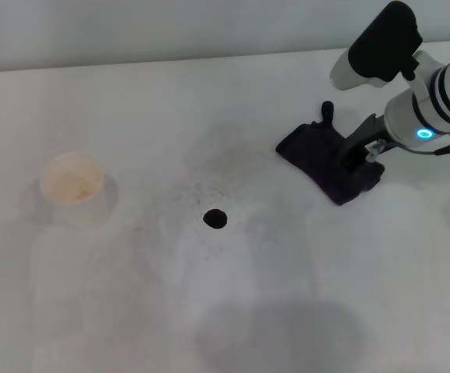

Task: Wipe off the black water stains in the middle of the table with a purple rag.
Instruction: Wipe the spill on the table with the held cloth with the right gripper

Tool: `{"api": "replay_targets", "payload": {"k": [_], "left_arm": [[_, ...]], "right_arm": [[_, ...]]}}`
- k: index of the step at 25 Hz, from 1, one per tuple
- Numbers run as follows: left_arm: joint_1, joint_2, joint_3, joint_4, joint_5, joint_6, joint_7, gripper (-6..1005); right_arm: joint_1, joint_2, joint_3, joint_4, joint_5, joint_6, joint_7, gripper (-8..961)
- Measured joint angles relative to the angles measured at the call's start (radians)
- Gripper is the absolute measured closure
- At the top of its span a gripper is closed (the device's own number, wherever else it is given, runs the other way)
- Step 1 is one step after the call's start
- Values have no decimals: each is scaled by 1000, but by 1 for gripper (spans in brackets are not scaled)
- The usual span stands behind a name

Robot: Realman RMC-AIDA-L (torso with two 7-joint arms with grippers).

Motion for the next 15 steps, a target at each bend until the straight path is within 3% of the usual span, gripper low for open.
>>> {"api": "replay_targets", "payload": {"k": [15], "left_arm": [[-19, -1, 0, 8, 0, -30, 0, 123]], "right_arm": [[74, 9, -79, 118, 323, 55, -259, 888]]}}
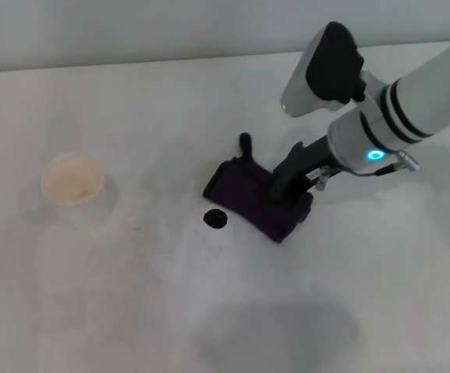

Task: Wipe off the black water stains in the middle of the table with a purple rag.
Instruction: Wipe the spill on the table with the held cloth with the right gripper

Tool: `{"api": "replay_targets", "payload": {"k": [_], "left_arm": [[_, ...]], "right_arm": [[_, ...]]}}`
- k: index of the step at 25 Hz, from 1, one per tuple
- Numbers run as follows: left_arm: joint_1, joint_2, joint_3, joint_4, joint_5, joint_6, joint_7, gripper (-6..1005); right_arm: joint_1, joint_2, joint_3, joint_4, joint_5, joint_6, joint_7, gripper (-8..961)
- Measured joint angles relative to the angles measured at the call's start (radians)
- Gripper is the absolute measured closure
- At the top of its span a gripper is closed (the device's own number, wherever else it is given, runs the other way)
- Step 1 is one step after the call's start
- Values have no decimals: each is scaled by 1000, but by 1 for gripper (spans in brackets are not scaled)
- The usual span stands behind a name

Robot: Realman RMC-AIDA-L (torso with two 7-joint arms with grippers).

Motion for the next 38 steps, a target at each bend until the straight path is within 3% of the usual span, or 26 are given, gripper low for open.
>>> {"api": "replay_targets", "payload": {"k": [11, 30, 38], "left_arm": [[-7, -1, 0, 4, 0, -1, 0, 124], [-11, -4, 1, 8, 5, -1, -12, 124], [-10, -5, 3, 11, 6, -1, -12, 124]], "right_arm": [[6, 3, -63, 40, 102, -9, -78, 887], [6, 7, -279, 67, 314, -115, -210, 890], [3, 7, -326, 67, 362, -195, -251, 891]]}}
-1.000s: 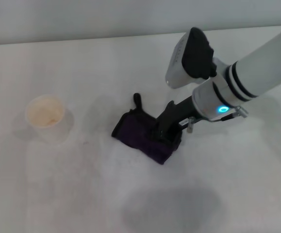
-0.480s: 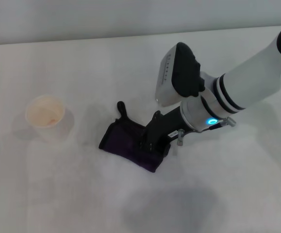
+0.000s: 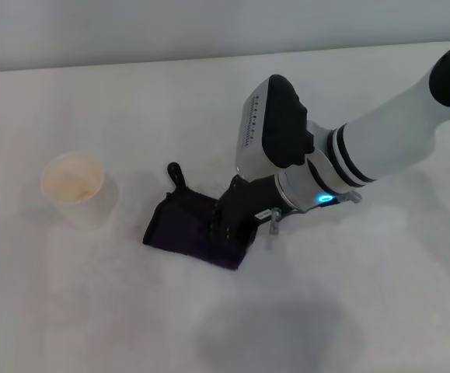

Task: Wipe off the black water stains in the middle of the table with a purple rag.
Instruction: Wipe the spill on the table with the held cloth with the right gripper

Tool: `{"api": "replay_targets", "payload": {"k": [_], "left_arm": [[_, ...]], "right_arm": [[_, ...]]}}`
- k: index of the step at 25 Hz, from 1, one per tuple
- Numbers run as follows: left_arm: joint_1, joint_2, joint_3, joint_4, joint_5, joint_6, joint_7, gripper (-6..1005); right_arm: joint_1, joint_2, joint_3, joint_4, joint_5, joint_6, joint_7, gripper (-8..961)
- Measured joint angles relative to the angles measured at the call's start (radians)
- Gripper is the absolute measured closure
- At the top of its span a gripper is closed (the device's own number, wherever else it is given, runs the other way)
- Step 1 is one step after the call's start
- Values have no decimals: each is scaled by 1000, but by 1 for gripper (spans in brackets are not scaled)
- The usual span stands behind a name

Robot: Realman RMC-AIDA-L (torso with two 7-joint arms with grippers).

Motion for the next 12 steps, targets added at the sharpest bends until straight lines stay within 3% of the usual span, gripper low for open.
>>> {"api": "replay_targets", "payload": {"k": [12], "left_arm": [[0, 2, -3, 0, -2, 0, 0, 123]], "right_arm": [[19, -11, -3, 23, -10, -161, 1, 890]]}}
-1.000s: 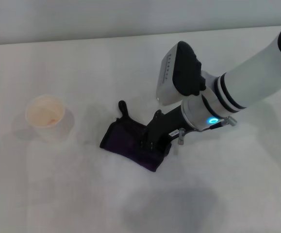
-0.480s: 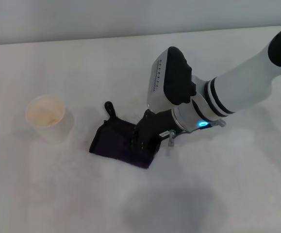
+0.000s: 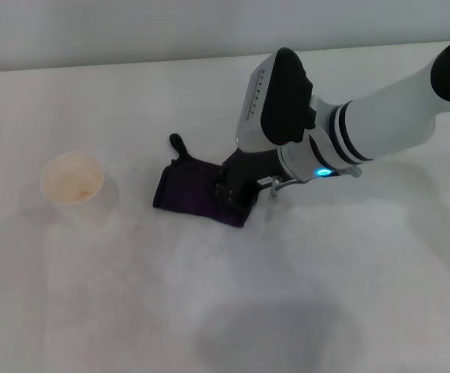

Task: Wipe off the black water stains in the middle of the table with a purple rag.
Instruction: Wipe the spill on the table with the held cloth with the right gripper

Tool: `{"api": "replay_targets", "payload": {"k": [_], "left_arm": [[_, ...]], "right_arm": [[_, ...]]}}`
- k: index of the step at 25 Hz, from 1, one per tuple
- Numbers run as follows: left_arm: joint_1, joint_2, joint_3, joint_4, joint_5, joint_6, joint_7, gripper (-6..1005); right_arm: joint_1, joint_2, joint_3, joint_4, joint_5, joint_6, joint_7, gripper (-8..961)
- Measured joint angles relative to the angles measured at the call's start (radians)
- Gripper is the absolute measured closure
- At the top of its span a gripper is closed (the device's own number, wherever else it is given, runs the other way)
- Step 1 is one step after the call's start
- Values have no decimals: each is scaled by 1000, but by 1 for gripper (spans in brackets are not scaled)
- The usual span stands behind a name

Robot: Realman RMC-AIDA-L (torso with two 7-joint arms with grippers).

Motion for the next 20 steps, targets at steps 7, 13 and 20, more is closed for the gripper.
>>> {"api": "replay_targets", "payload": {"k": [7, 13, 20], "left_arm": [[1, 1, 0, -1, -3, 0, 0, 124], [3, 2, 0, -6, -4, 0, 0, 124], [1, 4, 0, -10, -4, 0, 0, 123]], "right_arm": [[18, -3, 8, 40, -1, -23, 6, 890], [-12, -9, 170, 39, -93, 43, 12, 891], [-57, -10, 374, 25, -293, 112, 86, 891]]}}
